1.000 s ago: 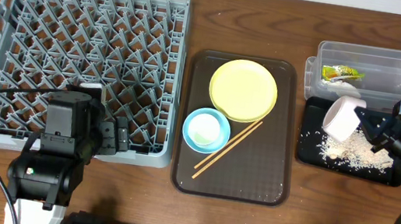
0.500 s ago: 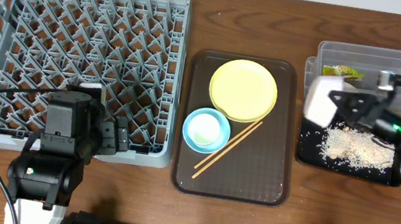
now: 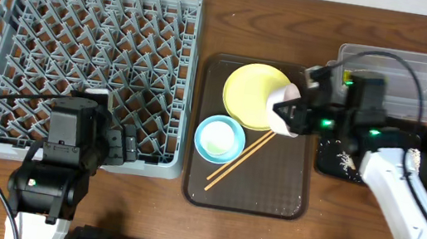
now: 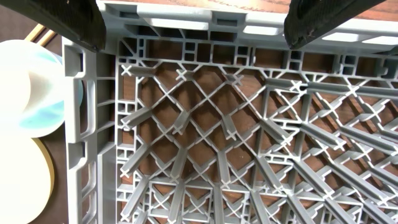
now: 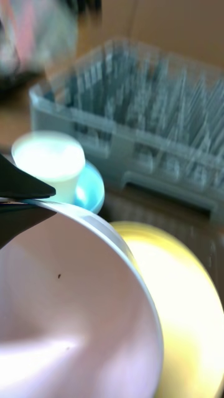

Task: Sort waste into correct bins and load items into the dishwasher rack
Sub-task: 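Carry the emptied pink bowl left and set it on the yellow plate, then grasp the white cup from the blue bowl with the right gripper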

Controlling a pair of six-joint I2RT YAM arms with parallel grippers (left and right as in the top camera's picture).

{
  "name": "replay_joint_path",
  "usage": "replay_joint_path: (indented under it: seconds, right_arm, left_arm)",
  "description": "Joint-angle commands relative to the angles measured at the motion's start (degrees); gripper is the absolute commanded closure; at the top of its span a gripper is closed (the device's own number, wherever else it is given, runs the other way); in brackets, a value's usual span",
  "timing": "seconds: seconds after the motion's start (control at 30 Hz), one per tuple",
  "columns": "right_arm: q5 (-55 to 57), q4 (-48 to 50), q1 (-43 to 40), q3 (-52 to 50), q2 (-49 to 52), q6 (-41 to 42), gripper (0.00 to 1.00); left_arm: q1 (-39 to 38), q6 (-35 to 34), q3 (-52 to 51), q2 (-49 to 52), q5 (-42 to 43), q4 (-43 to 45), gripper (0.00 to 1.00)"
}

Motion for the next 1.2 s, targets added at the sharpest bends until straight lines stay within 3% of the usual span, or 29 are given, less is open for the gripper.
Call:
replay_joint_path:
  seconds: [0.0,0.1,0.23,0.67,0.7,0.8,0.87,0.93,1.17]
  right_arm:
    - [23.5,0.9,5.9,0.6,-0.4,-5.6,0.99]
    - [31.5,3.3,10.8,0.6,0.5,-10.0,0.99]
    - [33.1,7.9,15.0,0.6,3.1,-14.8,0.99]
    - [31.3,17.9,16.1,0.6,14.1,-15.1,0.99]
    - [31.2,18.0,16.1,0.6,14.3,-15.0,0.98]
    - [30.0,18.1,16.1,0.6,14.2,-15.0,0.73]
    - [28.0,18.1,16.1,0.6,14.1,-15.0,0.68]
    - [25.9,17.7,16.1,0.6,13.7,-15.0,0.55]
    - [21.5,13.6,16.3,0.6,7.9,-11.6,0.54]
  left_arm:
    - [0.3,0.1,1.3,-0.1,-0.3,-0.2,0.07]
    - [0.3,0.1,1.3,-0.1,-0.3,-0.2,0.07]
    - [0.3,0.1,1.3,-0.1,-0.2,-0.2,0.07]
    - [0.3,0.1,1.3,-0.1,-0.2,-0.2,0.07]
    - [0.3,0.1,1.3,-0.1,-0.3,-0.2,0.07]
    - [0.3,0.1,1.3,-0.1,-0.2,-0.2,0.07]
    - [0.3,0.1,1.3,-0.1,-0.2,-0.2,0.07]
    - [0.3,0.1,1.3,-0.1,-0.2,-0.2,0.07]
    - [0.3,0.1,1.3,-0.1,-0.2,-0.2,0.07]
